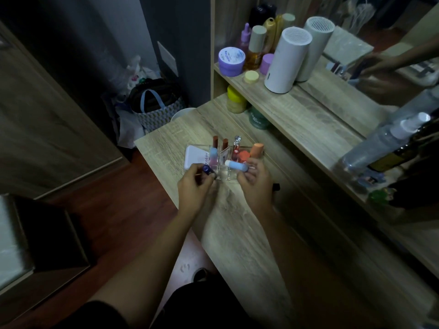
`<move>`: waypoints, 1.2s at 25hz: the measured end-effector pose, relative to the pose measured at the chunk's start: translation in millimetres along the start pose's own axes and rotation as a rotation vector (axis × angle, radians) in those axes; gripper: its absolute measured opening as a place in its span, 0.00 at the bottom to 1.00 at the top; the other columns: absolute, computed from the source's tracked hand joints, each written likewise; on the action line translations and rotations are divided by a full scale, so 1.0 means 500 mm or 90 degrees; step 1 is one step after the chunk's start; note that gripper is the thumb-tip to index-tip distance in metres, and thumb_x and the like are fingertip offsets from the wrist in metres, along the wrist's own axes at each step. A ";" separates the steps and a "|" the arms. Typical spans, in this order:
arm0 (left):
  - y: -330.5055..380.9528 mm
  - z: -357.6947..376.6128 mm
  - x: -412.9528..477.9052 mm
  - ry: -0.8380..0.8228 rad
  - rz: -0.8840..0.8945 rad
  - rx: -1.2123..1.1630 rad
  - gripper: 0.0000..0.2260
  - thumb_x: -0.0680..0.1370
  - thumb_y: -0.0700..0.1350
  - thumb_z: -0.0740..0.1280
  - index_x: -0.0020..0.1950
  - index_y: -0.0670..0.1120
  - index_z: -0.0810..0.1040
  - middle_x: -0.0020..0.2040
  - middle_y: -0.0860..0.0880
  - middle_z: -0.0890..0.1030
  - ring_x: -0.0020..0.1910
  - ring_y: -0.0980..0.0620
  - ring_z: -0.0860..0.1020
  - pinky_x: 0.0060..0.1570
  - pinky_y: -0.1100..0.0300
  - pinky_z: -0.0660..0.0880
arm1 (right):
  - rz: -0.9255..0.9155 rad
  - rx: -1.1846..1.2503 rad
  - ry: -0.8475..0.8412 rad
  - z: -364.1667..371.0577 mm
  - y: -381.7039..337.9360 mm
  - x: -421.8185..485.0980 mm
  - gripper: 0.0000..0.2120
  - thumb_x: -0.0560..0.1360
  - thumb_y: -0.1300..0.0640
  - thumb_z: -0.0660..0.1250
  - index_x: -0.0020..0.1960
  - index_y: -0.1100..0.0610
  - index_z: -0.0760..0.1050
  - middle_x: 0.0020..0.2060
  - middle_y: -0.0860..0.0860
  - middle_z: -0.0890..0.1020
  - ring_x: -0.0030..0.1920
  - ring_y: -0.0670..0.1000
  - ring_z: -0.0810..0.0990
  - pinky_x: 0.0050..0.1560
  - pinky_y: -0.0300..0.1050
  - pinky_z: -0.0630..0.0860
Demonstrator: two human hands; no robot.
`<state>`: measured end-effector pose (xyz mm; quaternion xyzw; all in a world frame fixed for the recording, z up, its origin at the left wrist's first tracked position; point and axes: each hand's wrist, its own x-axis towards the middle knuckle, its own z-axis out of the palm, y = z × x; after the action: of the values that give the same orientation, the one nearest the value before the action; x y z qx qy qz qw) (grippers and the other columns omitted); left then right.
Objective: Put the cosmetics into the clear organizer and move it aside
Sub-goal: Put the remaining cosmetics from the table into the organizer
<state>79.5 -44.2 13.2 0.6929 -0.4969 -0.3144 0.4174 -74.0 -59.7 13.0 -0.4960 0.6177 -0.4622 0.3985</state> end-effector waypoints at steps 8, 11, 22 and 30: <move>0.003 0.034 0.032 -0.045 0.045 0.080 0.12 0.75 0.40 0.68 0.58 0.41 0.77 0.52 0.43 0.84 0.50 0.48 0.81 0.53 0.58 0.78 | -0.184 -0.266 -0.028 0.047 0.012 0.002 0.12 0.72 0.67 0.66 0.55 0.61 0.77 0.51 0.58 0.81 0.49 0.45 0.73 0.48 0.25 0.65; 0.004 0.041 0.042 -0.027 0.046 0.099 0.12 0.75 0.40 0.67 0.58 0.41 0.77 0.52 0.42 0.84 0.50 0.47 0.81 0.52 0.55 0.78 | -0.190 -0.265 -0.033 0.060 0.009 0.008 0.12 0.74 0.66 0.65 0.57 0.62 0.77 0.52 0.59 0.80 0.51 0.52 0.77 0.50 0.36 0.70; -0.016 0.062 0.045 -0.057 -0.001 0.148 0.12 0.75 0.40 0.67 0.58 0.41 0.77 0.53 0.41 0.82 0.50 0.46 0.79 0.53 0.51 0.77 | -0.033 -0.140 -0.055 0.068 0.013 0.016 0.17 0.72 0.67 0.67 0.59 0.60 0.68 0.55 0.58 0.79 0.53 0.53 0.80 0.53 0.49 0.79; -0.021 0.061 -0.040 0.016 0.005 0.061 0.06 0.76 0.42 0.66 0.50 0.42 0.73 0.46 0.44 0.77 0.44 0.46 0.77 0.44 0.55 0.73 | 0.069 -0.178 0.217 0.014 0.033 -0.015 0.09 0.74 0.67 0.64 0.53 0.63 0.72 0.49 0.60 0.78 0.47 0.53 0.77 0.46 0.41 0.73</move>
<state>52.0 -31.6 -9.7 0.7138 -0.5089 -0.2802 0.3912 -70.1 -52.2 -4.2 -0.4271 0.7599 -0.4274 0.2397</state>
